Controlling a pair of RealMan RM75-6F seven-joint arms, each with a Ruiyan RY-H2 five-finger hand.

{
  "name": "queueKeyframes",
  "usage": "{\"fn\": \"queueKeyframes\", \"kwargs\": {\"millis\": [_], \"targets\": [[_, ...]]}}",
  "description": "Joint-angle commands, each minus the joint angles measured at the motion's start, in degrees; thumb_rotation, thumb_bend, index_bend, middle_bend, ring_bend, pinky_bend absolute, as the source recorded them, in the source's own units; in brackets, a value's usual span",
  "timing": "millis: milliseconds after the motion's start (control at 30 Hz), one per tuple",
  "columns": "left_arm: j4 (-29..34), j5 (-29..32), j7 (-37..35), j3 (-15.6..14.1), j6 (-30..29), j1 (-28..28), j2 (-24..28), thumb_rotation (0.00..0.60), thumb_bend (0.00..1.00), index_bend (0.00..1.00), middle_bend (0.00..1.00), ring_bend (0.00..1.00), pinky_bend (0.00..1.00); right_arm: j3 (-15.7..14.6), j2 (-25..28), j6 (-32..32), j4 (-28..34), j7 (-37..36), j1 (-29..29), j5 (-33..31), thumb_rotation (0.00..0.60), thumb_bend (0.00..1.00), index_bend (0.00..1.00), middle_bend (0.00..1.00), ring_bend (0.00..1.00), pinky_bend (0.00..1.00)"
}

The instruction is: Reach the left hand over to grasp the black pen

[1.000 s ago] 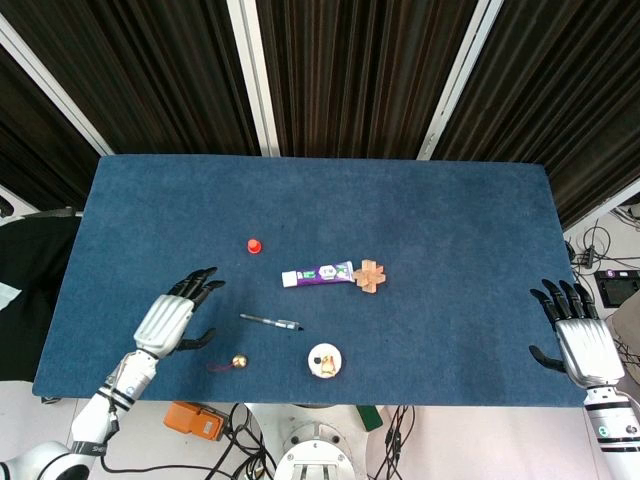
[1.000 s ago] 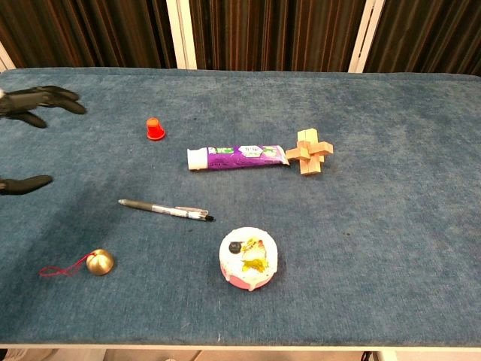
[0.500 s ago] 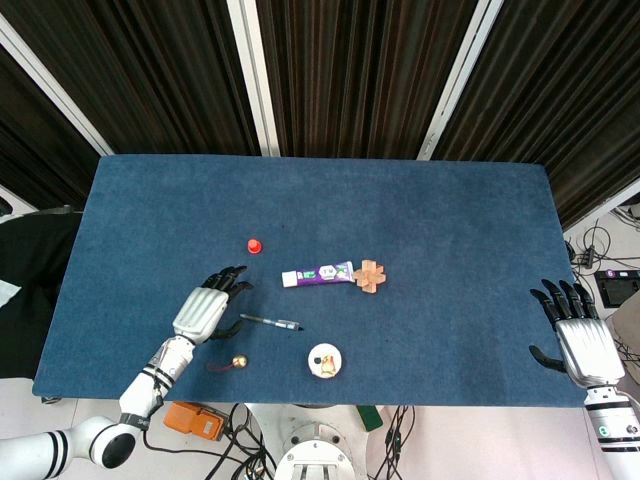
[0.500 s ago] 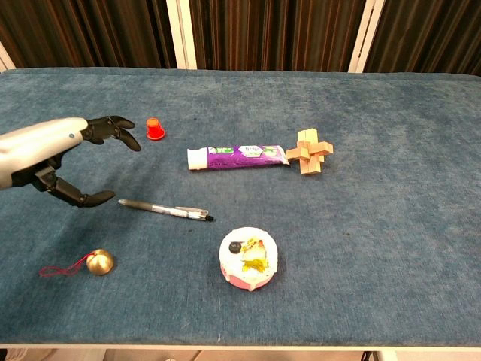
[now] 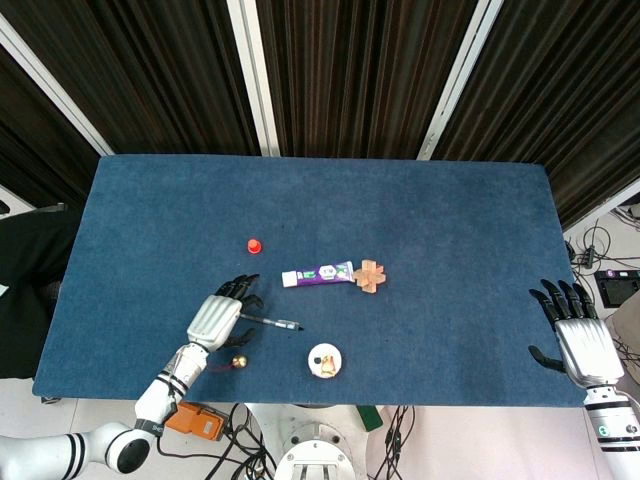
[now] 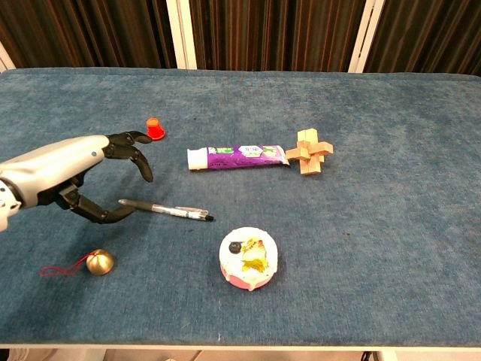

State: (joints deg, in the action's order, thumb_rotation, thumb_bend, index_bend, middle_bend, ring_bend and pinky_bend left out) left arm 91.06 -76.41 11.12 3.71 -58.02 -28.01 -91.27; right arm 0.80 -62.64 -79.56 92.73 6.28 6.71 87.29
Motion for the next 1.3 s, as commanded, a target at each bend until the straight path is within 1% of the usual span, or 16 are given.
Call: {"fn": "queueKeyframes", "kwargs": {"millis": [33, 133, 600, 1067, 1167, 1267, 1300], "targets": [[-0.72, 0.27, -0.22, -0.19, 0.32, -0.34, -0.93, 0.6, 0.3, 0.39, 0.05, 0.0, 0.13, 0.0, 0.01, 0.01, 0.04, -0.12, 0.0, -0.02, 0.6, 0.36, 0.2, 0.12, 0.03, 0.05], [-1.25, 0.53, -0.49, -0.42, 0.67, -0.57, -1.54, 0.6, 0.31, 0.41, 0.05, 0.0, 0.13, 0.0, 0.03, 0.04, -0.01, -0.15, 0.01, -0.04, 0.6, 0.36, 0.2, 0.12, 0.03, 0.05], [-4.78, 1.76, -0.47, -0.19, 1.7, -2.04, -4.72, 0.6, 0.31, 0.44, 0.05, 0.0, 0.13, 0.03, 0.03, 0.08, -0.04, -0.21, 0.06, -0.11, 0.6, 0.36, 0.2, 0.12, 0.03, 0.05], [-5.69, 3.21, 1.07, -0.15, 3.13, -3.53, -6.58, 0.6, 0.35, 0.49, 0.07, 0.0, 0.13, 0.0, 0.04, 0.1, -0.01, -0.19, 0.08, -0.1, 0.6, 0.36, 0.2, 0.12, 0.03, 0.05], [-5.9, 3.39, 1.33, -0.12, 3.35, -3.86, -6.98, 0.6, 0.38, 0.5, 0.07, 0.0, 0.13, -0.01, 0.06, 0.12, -0.03, -0.25, 0.09, -0.09, 0.6, 0.36, 0.2, 0.12, 0.03, 0.05], [-6.06, 3.57, 1.66, -0.2, 3.38, -4.02, -7.22, 0.6, 0.48, 0.52, 0.08, 0.0, 0.13, -0.01, 0.08, 0.13, -0.02, -0.33, 0.1, -0.08, 0.6, 0.36, 0.2, 0.12, 0.03, 0.05], [-6.12, 3.72, 1.73, -0.23, 3.42, -4.06, -7.29, 0.6, 0.5, 0.53, 0.09, 0.0, 0.13, -0.03, 0.08, 0.13, -0.04, -0.32, 0.1, -0.04, 0.6, 0.36, 0.2, 0.12, 0.03, 0.05]]}}
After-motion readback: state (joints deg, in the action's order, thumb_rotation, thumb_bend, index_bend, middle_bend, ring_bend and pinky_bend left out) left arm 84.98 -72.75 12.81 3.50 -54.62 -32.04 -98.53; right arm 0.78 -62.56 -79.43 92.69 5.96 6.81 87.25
